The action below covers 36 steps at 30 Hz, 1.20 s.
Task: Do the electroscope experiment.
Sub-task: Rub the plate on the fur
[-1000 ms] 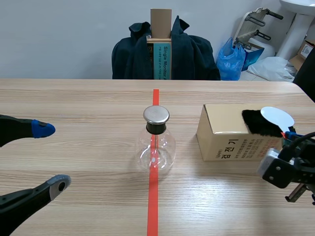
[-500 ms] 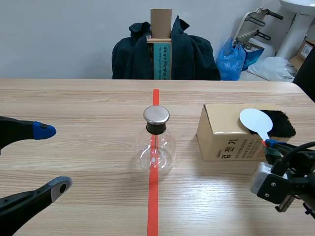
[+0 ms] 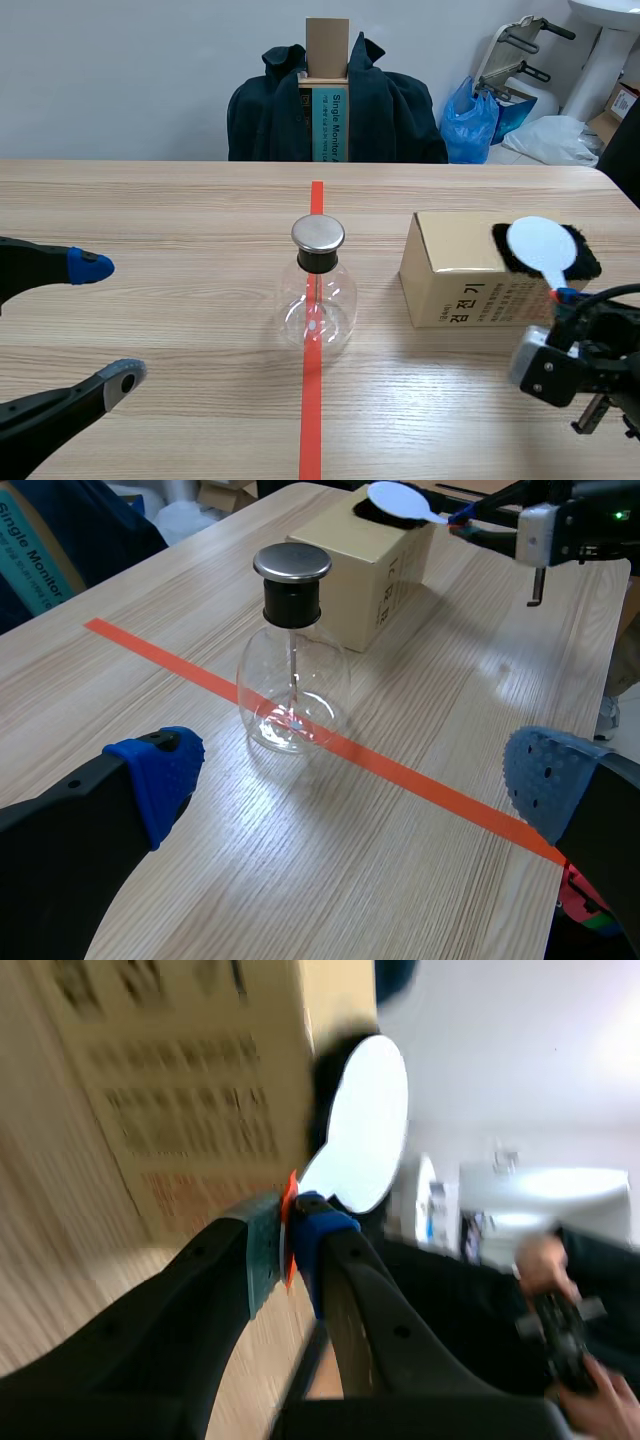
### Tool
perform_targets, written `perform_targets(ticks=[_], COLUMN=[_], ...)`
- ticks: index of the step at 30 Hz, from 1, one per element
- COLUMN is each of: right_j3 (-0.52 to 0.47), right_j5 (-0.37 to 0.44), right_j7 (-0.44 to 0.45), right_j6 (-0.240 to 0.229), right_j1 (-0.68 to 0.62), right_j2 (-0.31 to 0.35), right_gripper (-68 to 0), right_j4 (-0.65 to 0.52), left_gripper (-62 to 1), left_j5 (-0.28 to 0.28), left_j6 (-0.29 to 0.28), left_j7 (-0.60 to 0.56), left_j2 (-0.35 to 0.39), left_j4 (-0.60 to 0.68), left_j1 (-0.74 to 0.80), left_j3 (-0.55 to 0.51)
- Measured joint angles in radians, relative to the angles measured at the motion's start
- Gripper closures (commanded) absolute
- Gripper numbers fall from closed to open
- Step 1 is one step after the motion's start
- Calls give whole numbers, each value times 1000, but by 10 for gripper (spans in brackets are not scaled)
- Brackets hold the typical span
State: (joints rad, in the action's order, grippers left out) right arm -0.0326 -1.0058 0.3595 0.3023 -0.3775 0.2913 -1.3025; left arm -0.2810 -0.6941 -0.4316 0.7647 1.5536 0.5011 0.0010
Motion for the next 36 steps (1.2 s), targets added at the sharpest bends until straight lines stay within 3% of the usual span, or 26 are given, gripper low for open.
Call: perform_targets(ticks=[1,4,5,10,11,15,16,18,20,21,26,27,30,31,32,36], right_j3=[-7,-18,-10,19,11,-8,-4,8,10,6,-11,-5,3,1,-7,-17], right_j5=[3,34,33,-15,-12,38,29,-24,-10,-6,18,18,1,3,4,18], right_j7=[13,209,238,-41,-24,212,203,74,-45,-53,195,179,-56,-97,-87,157], right_j6=[-2,-11,-12,30,29,19,19,36,56,49,3,4,9,12,11,4], right_j1=[0,-1,0,0,0,0,0,0,-1,0,0,0,0,0,0,-3], right_j2=[2,8,7,-30,-27,0,-3,-16,-26,-24,0,-5,-21,-18,-14,0], right_gripper=[-7,-7,-7,-7,-7,-7,-7,-7,-7,-7,-7,-7,-7,-7,-7,-7], right_j4=[0,0,0,0,0,0,0,0,0,0,0,0,0,0,0,0], left_gripper=[-623,-623,-623,-623,-623,-623,-623,-623,-623,-623,-623,-623,-623,-623,-623,-623], left_j5=[0,0,0,0,0,0,0,0,0,0,0,0,0,0,0,3], left_j6=[0,0,0,0,0,0,0,0,0,0,0,0,0,0,0,0], left_j7=[0,0,0,0,0,0,0,0,0,0,0,0,0,0,0,0], left_j2=[0,0,0,0,0,0,0,0,0,0,0,0,0,0,0,0], left_j4=[0,0,0,0,0,0,0,0,0,0,0,0,0,0,0,0], left_j1=[0,0,0,0,0,0,0,0,0,0,0,0,0,0,0,0], left_j3=[0,0,0,0,0,0,1,1,1,1,1,1,1,1,1,1])
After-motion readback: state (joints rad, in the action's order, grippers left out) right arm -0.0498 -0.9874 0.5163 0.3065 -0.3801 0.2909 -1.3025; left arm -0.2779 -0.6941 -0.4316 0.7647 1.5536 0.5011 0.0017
